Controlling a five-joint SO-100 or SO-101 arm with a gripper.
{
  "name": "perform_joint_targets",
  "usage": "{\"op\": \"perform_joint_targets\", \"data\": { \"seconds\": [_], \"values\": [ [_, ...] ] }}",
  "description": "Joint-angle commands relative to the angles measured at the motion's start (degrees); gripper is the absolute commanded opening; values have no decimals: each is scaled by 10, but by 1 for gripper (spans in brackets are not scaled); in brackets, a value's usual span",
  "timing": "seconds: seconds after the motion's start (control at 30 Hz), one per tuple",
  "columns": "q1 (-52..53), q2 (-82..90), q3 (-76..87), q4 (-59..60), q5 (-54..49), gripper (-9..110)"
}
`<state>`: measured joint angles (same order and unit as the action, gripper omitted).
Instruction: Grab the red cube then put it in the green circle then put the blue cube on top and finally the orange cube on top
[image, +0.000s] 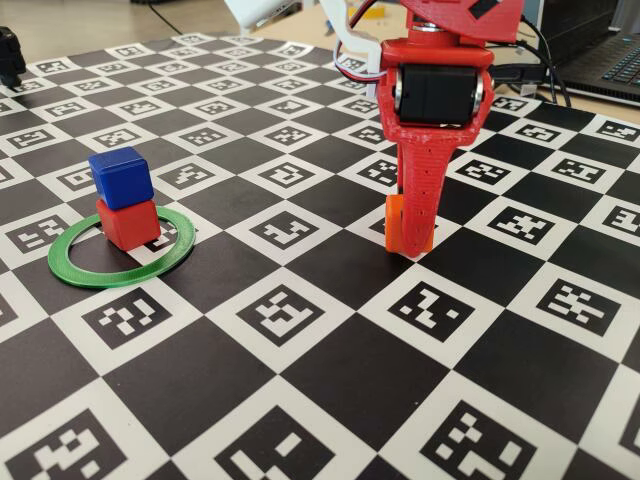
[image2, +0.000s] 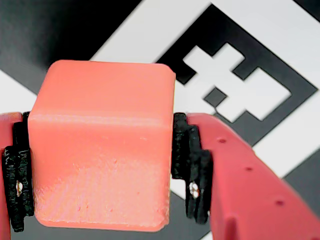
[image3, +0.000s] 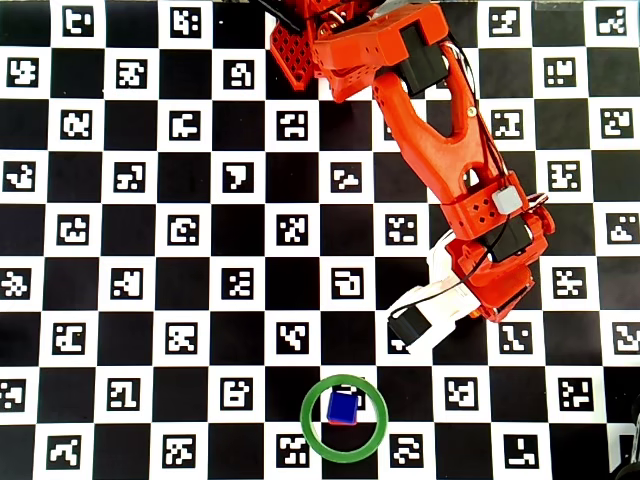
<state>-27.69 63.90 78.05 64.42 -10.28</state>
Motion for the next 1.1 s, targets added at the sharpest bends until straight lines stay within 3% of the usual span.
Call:
{"op": "perform_joint_targets", "data": {
  "seconds": [0.0,0.63,1.07],
  "values": [
    [29,108,-66,24,2,8],
    [200,26,-322,166,35,7],
    [259,-87,-462,186,49,8]
  ]
}}
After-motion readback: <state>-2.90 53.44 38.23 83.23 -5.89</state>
